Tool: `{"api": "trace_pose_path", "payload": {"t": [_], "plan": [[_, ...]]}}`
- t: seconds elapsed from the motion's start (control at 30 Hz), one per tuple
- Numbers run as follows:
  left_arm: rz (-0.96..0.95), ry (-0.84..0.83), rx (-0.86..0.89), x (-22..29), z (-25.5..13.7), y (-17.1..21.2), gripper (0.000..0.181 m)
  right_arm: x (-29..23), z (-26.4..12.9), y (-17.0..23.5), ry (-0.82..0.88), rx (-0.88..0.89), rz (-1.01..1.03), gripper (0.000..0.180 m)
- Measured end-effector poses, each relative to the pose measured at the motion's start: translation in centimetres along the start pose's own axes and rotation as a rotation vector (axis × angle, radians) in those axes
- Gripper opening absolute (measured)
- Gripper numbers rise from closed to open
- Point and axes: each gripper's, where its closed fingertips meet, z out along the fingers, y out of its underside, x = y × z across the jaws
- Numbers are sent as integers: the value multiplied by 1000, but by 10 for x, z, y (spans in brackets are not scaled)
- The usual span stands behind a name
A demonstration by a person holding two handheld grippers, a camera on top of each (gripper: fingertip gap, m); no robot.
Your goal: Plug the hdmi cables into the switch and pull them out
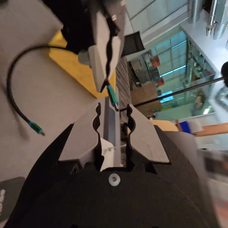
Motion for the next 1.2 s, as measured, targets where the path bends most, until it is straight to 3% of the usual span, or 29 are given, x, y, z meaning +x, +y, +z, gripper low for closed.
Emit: {"api": "trace_pose_path", "payload": {"t": [0.1, 0.17, 0.33, 0.43, 0.6, 0.77, 0.93, 1.2], "plan": [[10, -23, -57, 2, 2, 4, 3, -7, 9, 0, 34, -107, -154, 29], [11, -20, -78, 6, 4, 5, 3, -8, 14, 3, 65, -154, -213, 12], [-10, -35, -7, 1, 2, -2, 6, -5, 15, 4, 110, -144, -165, 9], [-28, -86, 56, -9, 0, -11, 45, 0, 15, 4, 148, -133, -130, 9], [-156, 28, 231, -3, -4, -30, 58, 7, 17, 1, 216, -97, -47, 9], [-235, 93, 286, 1, -1, -30, 48, 8, 19, -1, 258, -112, -42, 9], [-191, 51, 299, 1, 1, -30, 30, 5, 22, -3, 264, -104, -31, 9], [-264, 99, 333, 4, 0, -34, 24, 8, 20, -6, 305, -100, -61, 9]]}}
